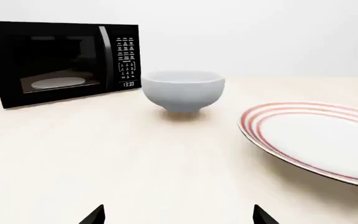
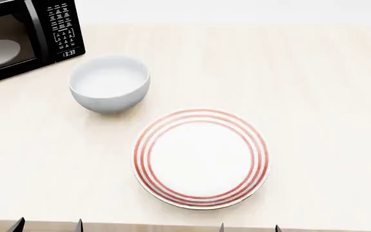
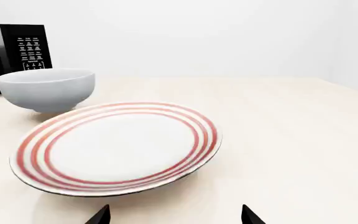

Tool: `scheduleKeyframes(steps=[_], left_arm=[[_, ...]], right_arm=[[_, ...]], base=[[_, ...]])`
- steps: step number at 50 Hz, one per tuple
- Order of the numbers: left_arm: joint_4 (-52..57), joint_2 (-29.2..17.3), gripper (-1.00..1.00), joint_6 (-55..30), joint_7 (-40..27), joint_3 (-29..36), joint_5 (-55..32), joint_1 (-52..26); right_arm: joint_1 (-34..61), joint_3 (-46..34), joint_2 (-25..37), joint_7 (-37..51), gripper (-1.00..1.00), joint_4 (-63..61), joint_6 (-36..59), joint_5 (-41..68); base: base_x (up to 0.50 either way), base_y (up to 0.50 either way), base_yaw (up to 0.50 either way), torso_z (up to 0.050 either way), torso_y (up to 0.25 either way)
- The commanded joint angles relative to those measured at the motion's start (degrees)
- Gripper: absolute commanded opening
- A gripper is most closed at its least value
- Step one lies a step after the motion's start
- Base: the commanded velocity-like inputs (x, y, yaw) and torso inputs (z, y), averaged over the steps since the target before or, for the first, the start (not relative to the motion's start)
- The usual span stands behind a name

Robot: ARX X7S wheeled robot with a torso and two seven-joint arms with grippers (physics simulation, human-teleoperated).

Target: Open the microwave.

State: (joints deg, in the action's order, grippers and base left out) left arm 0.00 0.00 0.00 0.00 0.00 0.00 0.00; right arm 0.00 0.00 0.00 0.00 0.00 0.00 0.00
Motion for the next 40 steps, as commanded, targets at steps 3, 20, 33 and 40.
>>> scheduleKeyframes(steps=[3,20,33,40], left_arm=[[4.82,-1.32,1.00,-0.47,-2.14,1.84,-0.90,1.93],[9.65,-3.87,1.00,-1.97,-4.47,4.02,-2.98,3.42],[9.93,-4.84,1.00,-2.11,-5.97,4.61,-4.04,3.18],[10.41,-5.36,1.00,-2.77,-6.02,5.33,-4.88,3.27]], right_arm=[[-2.01,-2.17,1.24,1.21,1.00,-5.27,1.92,2.79],[-3.06,-4.28,3.69,4.41,1.00,-8.15,-0.36,4.33],[-2.74,-5.24,4.61,4.99,1.00,-7.71,-0.75,6.45],[-2.64,-5.86,5.07,5.32,1.00,-7.81,-0.54,7.11]], base=[[0.00,0.00,0.00,0.000,0.000],[0.07,0.05,0.00,0.000,0.000],[0.30,0.40,0.00,0.000,0.000],[0.30,0.45,0.00,0.000,0.000]])
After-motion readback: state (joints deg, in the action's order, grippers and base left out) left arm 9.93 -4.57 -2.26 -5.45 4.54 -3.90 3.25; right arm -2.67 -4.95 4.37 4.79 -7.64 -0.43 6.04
